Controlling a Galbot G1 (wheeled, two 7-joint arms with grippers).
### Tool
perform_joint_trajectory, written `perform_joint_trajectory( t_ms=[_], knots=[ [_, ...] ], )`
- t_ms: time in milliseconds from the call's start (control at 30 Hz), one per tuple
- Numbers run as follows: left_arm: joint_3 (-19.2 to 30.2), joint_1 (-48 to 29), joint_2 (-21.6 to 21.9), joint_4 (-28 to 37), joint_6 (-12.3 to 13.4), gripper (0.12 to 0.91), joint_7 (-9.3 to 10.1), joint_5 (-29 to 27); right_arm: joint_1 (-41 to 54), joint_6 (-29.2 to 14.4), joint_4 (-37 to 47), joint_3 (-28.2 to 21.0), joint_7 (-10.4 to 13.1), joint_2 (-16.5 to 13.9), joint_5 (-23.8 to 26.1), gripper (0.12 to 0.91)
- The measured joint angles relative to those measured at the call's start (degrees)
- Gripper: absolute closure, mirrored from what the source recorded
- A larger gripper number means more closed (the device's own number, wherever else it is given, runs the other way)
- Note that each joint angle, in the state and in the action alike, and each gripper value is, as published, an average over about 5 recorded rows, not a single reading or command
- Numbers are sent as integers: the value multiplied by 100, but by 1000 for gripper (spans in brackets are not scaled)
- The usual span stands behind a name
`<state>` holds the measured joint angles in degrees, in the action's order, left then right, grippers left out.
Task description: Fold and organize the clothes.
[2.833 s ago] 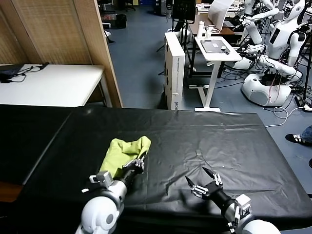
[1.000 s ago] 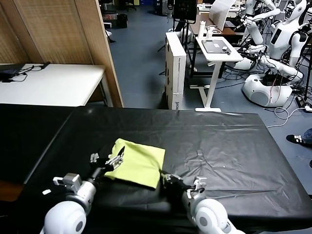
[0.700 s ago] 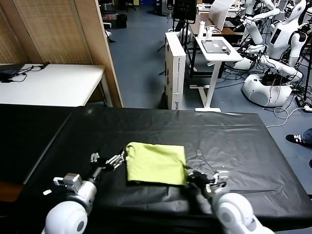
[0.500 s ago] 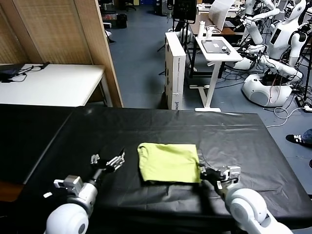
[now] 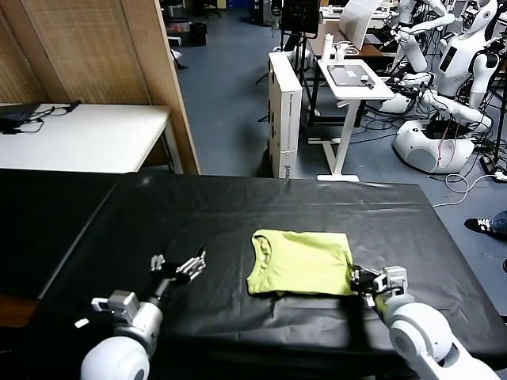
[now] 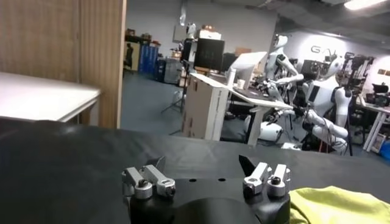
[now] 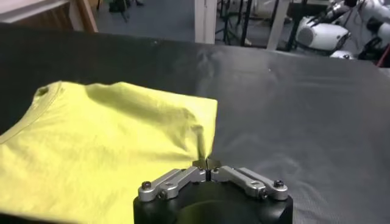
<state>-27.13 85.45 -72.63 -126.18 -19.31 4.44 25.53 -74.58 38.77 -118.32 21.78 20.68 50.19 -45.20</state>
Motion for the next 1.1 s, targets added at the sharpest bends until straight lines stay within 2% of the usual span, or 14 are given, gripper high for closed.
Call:
perform_joint_trajectory(
  t_ms=[100, 267, 367, 433, 533, 667, 767, 867, 1100],
  knots=[
    [6, -2, -11, -2, 6, 123, 9, 20, -18, 27, -31, 95, -227, -57, 70, 683],
    [-7, 12, 23, -7, 25, 123, 86, 142, -84, -78, -75, 288, -698, -201, 387, 361],
    [-46, 42, 98, -16, 101, 123, 223, 121, -175, -399, -112, 413, -975, -287, 688, 198],
    [-89, 83, 174, -26, 214, 123, 297, 80, -274, -742, -141, 514, -1161, -331, 880, 141],
    [-170, 185, 343, -40, 481, 123, 323, 74, -491, -1392, -197, 705, -1377, -352, 1081, 121],
    [-332, 402, 637, -76, 742, 123, 422, 194, -896, -2220, -302, 1020, -1494, -296, 1277, 119],
    [-490, 623, 833, -165, 763, 123, 554, 333, -1231, -2687, -405, 1231, -1421, -206, 1458, 118],
    [-648, 927, 967, -297, 762, 123, 615, 349, -1581, -3152, -562, 1348, -1255, -64, 1758, 118],
    [-1095, 1927, 1021, -723, 841, 123, 673, 171, -2539, -4434, -890, 1426, -1026, 459, 2817, 118]
  ],
)
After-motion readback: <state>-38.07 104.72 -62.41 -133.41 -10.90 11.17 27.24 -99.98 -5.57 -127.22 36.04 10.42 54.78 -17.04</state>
